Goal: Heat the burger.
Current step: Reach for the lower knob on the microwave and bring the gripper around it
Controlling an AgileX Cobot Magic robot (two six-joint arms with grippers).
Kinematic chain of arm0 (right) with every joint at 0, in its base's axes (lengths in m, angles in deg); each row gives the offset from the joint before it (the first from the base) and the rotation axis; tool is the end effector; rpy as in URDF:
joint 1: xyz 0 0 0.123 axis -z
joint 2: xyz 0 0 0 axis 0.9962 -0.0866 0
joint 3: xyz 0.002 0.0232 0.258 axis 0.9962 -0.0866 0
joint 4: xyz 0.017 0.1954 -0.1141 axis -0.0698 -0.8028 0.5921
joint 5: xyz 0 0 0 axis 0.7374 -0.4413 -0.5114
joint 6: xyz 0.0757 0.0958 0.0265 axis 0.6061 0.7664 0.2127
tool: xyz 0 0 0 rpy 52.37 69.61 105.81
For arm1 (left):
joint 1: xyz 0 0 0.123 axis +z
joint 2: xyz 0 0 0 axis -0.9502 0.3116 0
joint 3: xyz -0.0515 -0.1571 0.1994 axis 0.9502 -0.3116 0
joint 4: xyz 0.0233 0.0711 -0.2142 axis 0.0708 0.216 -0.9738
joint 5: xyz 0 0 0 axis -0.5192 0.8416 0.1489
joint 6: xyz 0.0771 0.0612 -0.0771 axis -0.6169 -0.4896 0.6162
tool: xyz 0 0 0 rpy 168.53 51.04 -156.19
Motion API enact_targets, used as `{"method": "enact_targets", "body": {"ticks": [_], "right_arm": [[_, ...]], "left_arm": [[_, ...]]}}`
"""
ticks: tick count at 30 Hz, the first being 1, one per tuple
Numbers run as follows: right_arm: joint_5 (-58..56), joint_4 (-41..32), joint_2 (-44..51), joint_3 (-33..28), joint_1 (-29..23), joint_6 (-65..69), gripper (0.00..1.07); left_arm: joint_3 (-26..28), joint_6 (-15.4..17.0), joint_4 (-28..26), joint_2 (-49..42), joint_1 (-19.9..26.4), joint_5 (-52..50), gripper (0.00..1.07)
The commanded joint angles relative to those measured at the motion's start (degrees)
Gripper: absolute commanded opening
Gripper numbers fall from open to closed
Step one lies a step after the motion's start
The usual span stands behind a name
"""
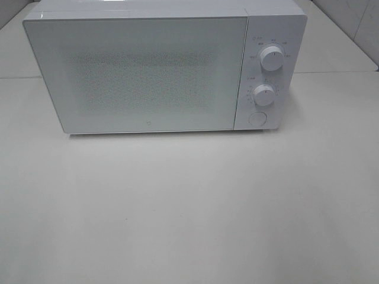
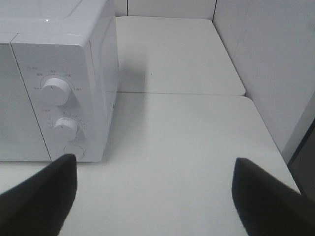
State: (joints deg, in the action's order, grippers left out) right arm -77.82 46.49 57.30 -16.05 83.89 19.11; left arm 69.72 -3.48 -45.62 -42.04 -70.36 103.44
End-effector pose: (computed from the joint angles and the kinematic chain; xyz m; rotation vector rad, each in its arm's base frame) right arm 0.1389 -0.0025 0.2934 -0.0321 1.8299 -0.0579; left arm 0.0262 -0.0084 0.2526 0.0101 2.0414 -0.0631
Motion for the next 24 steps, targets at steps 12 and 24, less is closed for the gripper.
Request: {"method": "enact_targets", "body": {"ticks": [12, 24], "right_arm": [[15.07, 0.40, -11.75, 0.23, 0.46, -0.29, 0.76], [28.36, 1.09, -24.69, 0.23, 0.46, -0.29, 0.76]], "left_arm": [[0.00, -0.06, -0.52, -0.86, 0.11, -0.63, 0.98], [0.00, -0.06, -0.52, -0.86, 0.11, -0.63, 0.98]]}}
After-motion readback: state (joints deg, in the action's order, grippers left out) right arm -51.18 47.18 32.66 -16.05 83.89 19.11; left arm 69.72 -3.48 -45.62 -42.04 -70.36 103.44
